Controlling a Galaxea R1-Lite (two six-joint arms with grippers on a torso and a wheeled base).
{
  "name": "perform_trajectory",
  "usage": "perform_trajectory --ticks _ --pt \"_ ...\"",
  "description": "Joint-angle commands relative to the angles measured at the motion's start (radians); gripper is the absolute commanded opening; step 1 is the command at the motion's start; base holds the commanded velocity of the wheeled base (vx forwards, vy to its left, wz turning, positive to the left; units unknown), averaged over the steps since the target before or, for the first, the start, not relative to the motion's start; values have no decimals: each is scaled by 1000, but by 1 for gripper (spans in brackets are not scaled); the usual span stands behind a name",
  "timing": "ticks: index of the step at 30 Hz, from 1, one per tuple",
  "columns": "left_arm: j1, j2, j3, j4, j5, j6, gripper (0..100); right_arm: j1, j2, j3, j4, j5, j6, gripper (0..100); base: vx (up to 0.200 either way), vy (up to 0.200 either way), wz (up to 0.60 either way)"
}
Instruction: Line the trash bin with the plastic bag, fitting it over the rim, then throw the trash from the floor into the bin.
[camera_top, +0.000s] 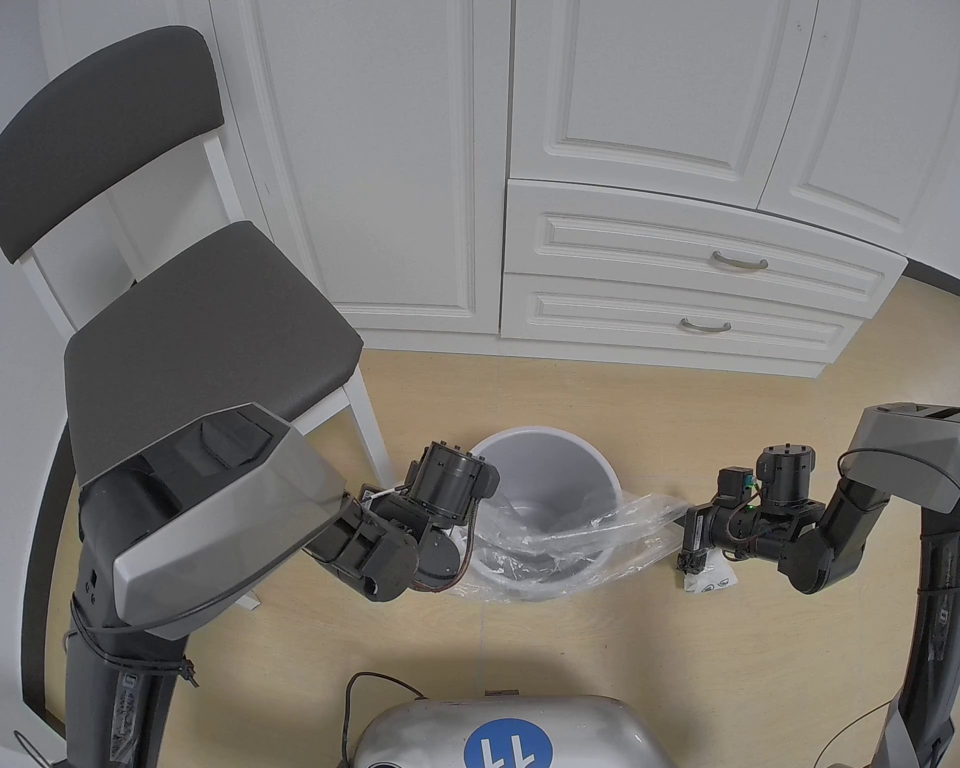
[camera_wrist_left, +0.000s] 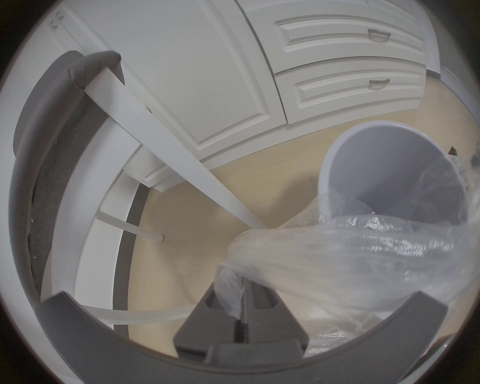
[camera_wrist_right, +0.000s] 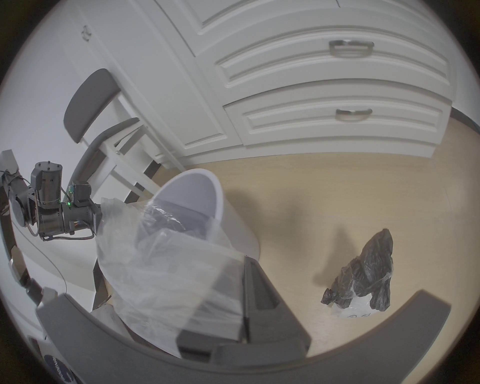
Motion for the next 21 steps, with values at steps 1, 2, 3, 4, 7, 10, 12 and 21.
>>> perform_trajectory --ticks 1,2,3,4,7,10,12,21 --pt "23 51 -61 -3 1 -6 0 -24 55 -6 -9 -4 3 0 0 0 0" --pt "23 50 -61 -6 1 -7 0 -27 52 -3 -9 -1 3 0 0 0 0" --pt "23 41 -53 -9 1 -11 0 -30 49 0 -10 1 0 0 0 0 0" --pt "22 35 -48 -9 1 -11 0 -30 42 3 -10 2 0 0 0 0 0" --pt "18 7 -33 -9 -1 -11 0 -27 4 25 -10 12 -2 100 0 0 0" --pt "14 -19 -10 -11 -1 -11 0 -27 -96 104 -10 113 -5 100 0 0 0" --pt "12 -25 -2 -14 -1 -11 0 -36 -145 137 -10 182 -6 100 0 0 0" --pt "12 -37 15 -14 -9 -40 0 -176 -194 167 -10 400 -8 100 0 0 0"
